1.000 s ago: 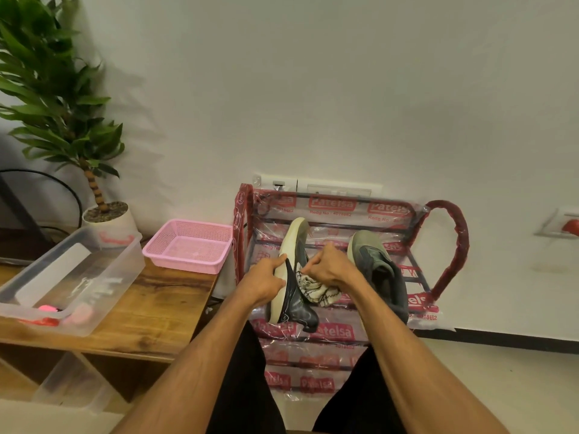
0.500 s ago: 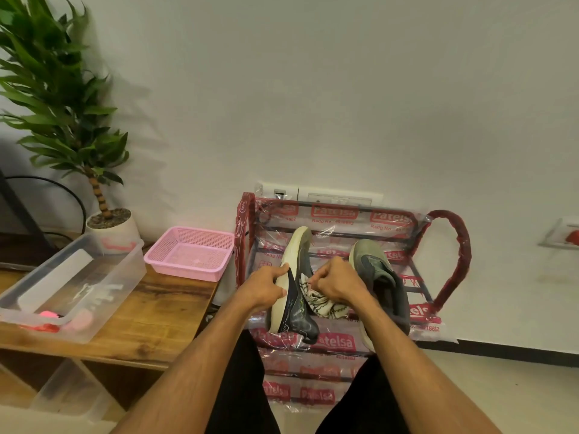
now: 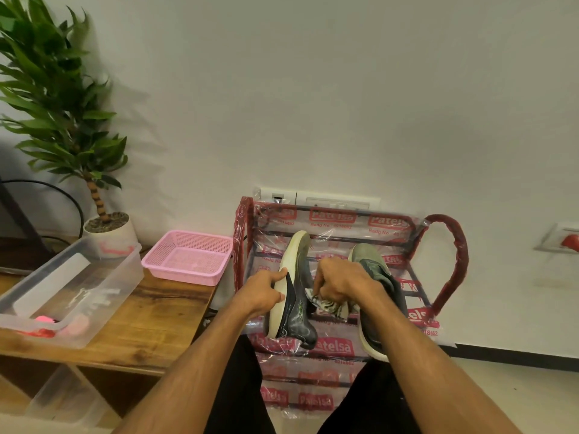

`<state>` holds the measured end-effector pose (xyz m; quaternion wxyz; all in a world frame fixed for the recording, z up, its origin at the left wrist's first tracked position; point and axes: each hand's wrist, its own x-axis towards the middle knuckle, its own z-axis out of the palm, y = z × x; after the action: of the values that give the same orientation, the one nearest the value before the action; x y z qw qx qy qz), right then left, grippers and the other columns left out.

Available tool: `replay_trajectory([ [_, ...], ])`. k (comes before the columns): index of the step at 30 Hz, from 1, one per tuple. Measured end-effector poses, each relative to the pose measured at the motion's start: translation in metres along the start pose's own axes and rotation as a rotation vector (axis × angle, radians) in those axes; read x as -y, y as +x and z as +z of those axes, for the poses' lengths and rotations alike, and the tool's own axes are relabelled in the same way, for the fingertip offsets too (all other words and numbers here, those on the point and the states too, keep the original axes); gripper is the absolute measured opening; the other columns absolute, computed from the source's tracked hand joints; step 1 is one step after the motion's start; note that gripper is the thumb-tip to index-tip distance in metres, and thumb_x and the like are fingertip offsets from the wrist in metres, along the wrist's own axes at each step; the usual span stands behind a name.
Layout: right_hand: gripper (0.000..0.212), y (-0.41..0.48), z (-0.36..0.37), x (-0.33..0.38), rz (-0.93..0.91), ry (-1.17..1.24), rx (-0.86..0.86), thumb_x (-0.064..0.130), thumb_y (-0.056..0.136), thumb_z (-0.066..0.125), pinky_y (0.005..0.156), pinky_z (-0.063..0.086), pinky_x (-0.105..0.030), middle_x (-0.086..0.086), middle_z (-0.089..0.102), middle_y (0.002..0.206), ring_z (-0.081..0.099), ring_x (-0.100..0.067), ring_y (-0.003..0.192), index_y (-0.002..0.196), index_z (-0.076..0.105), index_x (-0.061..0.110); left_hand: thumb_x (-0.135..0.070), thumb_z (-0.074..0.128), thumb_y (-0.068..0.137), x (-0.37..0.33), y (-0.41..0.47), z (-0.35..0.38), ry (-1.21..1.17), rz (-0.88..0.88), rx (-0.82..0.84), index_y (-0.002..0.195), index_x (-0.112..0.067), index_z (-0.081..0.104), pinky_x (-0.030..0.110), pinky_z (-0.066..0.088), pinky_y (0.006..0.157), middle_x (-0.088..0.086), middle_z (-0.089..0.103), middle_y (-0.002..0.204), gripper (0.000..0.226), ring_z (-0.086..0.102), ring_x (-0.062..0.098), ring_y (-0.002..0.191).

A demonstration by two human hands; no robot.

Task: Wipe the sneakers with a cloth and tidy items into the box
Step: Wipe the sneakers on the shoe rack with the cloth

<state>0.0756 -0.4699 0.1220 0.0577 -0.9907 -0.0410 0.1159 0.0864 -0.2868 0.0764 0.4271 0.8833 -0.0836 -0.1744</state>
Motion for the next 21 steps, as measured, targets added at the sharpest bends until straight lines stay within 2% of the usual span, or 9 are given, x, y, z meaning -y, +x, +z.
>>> replay_trajectory([
  [4, 0.019, 0.003, 0.0, -0.008, 0.182, 0.133, -0.272, 0.015, 0.081, 0.067, 0.08, 0.057, -0.038, 0.006, 0.074, 0.095, 0.068, -0.016, 0.084, 0.092, 0.077, 0.026, -0.001, 0.062, 0.088, -0.001, 0.001, 0.0, -0.006, -0.01, -0.004, 0.145, -0.021, 0.038, 0.036, 0.042, 0.106, 0.003, 0.053, 0.138, 0.065, 0.055, 0.017, 0.117],
  [8, 0.032, 0.005, 0.016, 0.012, 0.165, 0.349, -0.284, 0.012, 0.083, 0.063, 0.081, 0.056, -0.036, 0.006, 0.074, 0.1, 0.064, -0.016, 0.075, 0.105, 0.074, 0.033, -0.001, 0.063, 0.087, -0.002, 0.002, 0.0, 0.006, -0.009, -0.002, 0.145, -0.021, 0.039, 0.031, 0.042, 0.105, 0.003, 0.052, 0.139, 0.066, 0.054, 0.016, 0.12],
  [12, 0.021, 0.011, 0.032, 0.028, 0.182, 0.259, -0.352, 0.017, 0.087, 0.063, 0.075, 0.053, -0.034, 0.0, 0.072, 0.103, 0.066, -0.021, 0.085, 0.104, 0.073, 0.022, 0.0, 0.063, 0.087, -0.002, 0.001, -0.001, -0.011, -0.017, -0.003, 0.145, -0.018, 0.039, 0.033, 0.043, 0.105, 0.005, 0.054, 0.138, 0.066, 0.055, 0.016, 0.119],
  [14, 0.021, 0.011, 0.034, 0.031, 0.161, 0.142, -0.373, 0.021, 0.088, 0.065, 0.077, 0.053, -0.037, -0.003, 0.067, 0.11, 0.066, -0.024, 0.09, 0.108, 0.071, 0.015, 0.002, 0.063, 0.087, -0.002, 0.001, -0.001, -0.026, -0.026, 0.006, 0.145, -0.018, 0.038, 0.033, 0.044, 0.104, 0.005, 0.054, 0.138, 0.066, 0.055, 0.017, 0.118],
  [17, 0.024, 0.01, 0.025, 0.03, 0.115, 0.057, -0.295, 0.02, 0.088, 0.064, 0.08, 0.051, -0.039, -0.005, 0.066, 0.113, 0.066, -0.028, 0.098, 0.109, 0.069, 0.011, 0.001, 0.063, 0.087, 0.0, 0.002, -0.001, -0.036, -0.02, 0.003, 0.145, -0.021, 0.039, 0.037, 0.044, 0.104, 0.004, 0.053, 0.138, 0.066, 0.055, 0.017, 0.118],
  [20, 0.025, 0.008, 0.007, 0.02, 0.087, 0.117, -0.081, 0.016, 0.085, 0.061, 0.087, 0.054, -0.04, 0.0, 0.072, 0.108, 0.066, -0.023, 0.097, 0.106, 0.074, 0.019, 0.0, 0.062, 0.088, 0.0, -0.001, 0.0, -0.054, -0.024, -0.002, 0.145, -0.021, 0.039, 0.035, 0.044, 0.104, 0.003, 0.055, 0.136, 0.066, 0.056, 0.016, 0.117],
  [21, 0.026, 0.008, 0.002, 0.017, 0.093, 0.17, -0.062, 0.015, 0.084, 0.059, 0.086, 0.055, -0.039, 0.003, 0.073, 0.105, 0.066, -0.019, 0.093, 0.102, 0.076, 0.022, 0.0, 0.062, 0.088, 0.0, -0.001, 0.0, -0.063, -0.023, -0.007, 0.145, -0.021, 0.038, 0.035, 0.044, 0.104, 0.003, 0.055, 0.136, 0.066, 0.056, 0.016, 0.117],
])
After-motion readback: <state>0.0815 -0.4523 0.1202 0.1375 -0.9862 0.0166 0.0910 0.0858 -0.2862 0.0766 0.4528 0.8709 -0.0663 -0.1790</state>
